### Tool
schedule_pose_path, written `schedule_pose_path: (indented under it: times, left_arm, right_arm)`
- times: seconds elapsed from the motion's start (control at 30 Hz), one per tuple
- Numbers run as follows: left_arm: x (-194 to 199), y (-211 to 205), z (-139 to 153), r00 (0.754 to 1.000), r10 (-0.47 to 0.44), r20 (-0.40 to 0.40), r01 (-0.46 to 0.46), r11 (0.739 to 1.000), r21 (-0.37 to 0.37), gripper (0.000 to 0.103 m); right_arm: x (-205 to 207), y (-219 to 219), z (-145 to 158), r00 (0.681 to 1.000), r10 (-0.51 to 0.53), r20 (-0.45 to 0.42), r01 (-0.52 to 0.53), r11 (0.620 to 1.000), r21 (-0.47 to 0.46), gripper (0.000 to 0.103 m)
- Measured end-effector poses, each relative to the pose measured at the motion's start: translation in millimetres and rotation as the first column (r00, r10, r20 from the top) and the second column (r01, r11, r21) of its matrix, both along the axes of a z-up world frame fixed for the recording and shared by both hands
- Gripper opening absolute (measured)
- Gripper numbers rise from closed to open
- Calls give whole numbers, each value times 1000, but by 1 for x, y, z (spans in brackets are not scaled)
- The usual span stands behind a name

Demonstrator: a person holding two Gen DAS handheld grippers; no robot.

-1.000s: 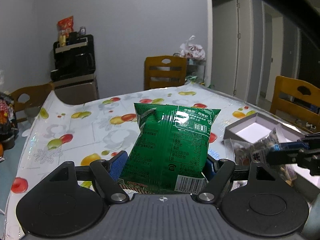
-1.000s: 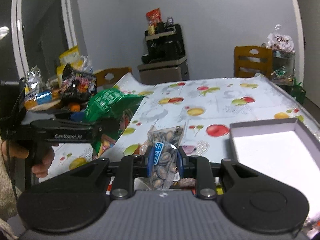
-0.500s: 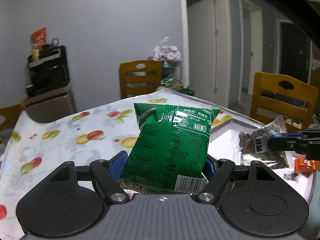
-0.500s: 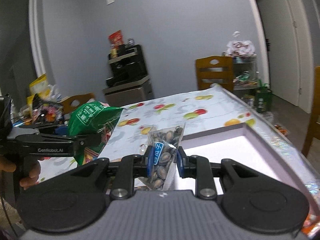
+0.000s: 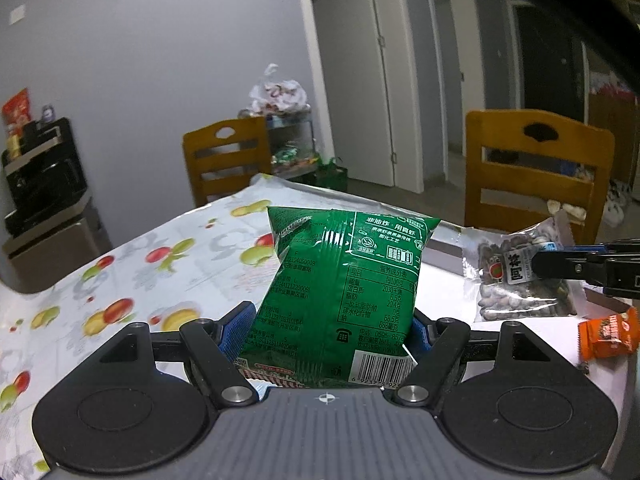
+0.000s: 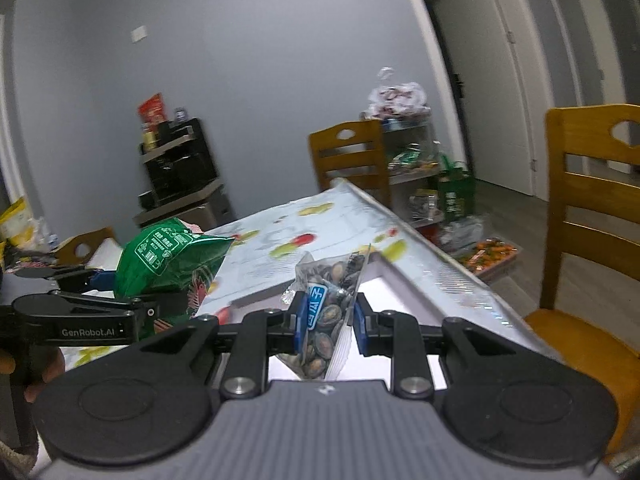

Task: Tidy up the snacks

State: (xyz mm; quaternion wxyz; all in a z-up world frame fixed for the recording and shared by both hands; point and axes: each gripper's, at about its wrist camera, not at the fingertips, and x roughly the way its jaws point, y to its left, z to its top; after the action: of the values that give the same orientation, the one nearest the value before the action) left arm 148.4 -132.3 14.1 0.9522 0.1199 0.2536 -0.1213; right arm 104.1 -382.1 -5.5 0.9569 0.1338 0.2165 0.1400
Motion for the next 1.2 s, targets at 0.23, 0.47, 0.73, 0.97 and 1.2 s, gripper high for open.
schedule_pose_path:
  times: [0.23,0.47,0.73,0.97,1.2]
  left_arm:
    - [37,-43,-15,997,-76,-20,77,993,85,75]
    - [73,-71,-34,993,-107,-58,112,988,104,75]
    - [86,-86,-46,987,-145,-67,152,981,120,75]
    - [91,-90,-55,984,-161,-79,170,977,127,75]
    - [95,-89,-59,981,-164,-100,176,977,119,75]
  right_arm:
    - [17,-21,-16,995,-76,-59,78,996,42,23]
    - [32,-19,-29,991,-100,-94,101,995,3,23]
    - [42,-15,-38,987,-114,-113,114,993,-12,23]
    - [48,-9,-43,983,-116,-144,114,993,-24,23]
    - [56,-7,-43,973,-127,-192,123,992,-29,23]
